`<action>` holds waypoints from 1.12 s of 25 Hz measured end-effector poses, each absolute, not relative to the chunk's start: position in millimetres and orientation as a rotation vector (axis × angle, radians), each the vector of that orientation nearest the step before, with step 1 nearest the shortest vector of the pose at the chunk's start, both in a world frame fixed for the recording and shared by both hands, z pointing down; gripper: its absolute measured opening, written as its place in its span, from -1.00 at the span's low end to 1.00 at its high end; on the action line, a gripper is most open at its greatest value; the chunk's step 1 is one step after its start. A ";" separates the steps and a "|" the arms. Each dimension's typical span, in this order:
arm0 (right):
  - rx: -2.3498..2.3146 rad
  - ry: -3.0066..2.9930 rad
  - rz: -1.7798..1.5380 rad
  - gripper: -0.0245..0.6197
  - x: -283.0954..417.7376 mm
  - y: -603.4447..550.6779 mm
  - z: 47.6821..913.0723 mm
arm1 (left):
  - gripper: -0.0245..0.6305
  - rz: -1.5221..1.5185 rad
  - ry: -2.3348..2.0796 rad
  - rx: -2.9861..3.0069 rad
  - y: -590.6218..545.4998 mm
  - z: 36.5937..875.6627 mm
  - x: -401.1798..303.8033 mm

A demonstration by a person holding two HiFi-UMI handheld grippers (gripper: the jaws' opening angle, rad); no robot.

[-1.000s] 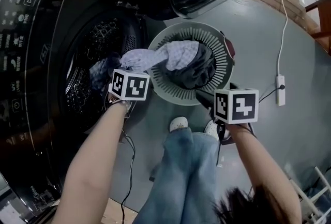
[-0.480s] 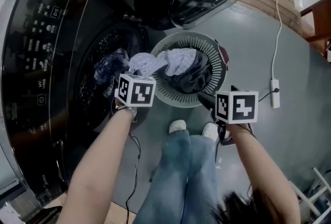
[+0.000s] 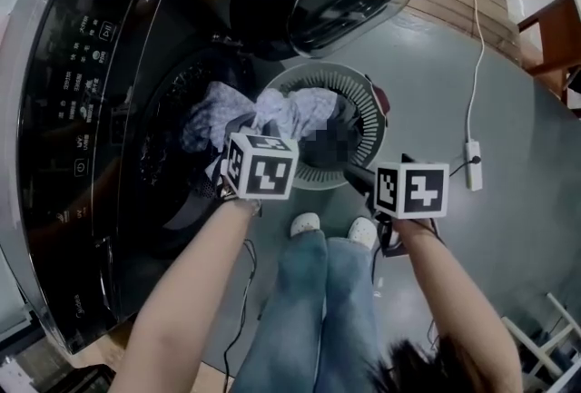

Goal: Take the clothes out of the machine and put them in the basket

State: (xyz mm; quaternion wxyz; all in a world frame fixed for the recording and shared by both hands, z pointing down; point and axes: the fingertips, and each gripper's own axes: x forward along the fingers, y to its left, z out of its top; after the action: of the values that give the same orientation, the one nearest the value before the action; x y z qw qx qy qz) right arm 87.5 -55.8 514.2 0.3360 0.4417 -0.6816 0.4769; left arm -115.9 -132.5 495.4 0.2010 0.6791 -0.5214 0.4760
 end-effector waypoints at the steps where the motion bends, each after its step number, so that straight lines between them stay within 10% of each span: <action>1: 1.154 -1.776 1.247 0.71 88.6 -54.4 513.9 | -0.74 1.313 -1.439 1.920 -133.4 493.7 -106.6; 20: 1.168 -1.748 1.275 0.71 107.9 -42.5 523.6 | -0.73 0.811 -1.073 2.194 -128.5 476.9 4.1; 24: 1.164 -1.743 1.277 0.71 108.9 -42.2 528.6 | 0.16 0.978 -1.147 2.144 -127.8 495.3 -1.8; 28: 1.154 -1.739 1.284 0.71 106.2 -40.9 533.5 | 0.34 0.989 -1.161 2.136 -129.1 501.5 -3.1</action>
State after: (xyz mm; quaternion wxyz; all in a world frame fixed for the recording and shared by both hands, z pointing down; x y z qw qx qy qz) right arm 106.2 -40.9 533.5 0.3387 0.4431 -0.6677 0.4931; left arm -3.1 -129.1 501.5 0.2554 0.7869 -0.4278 0.3641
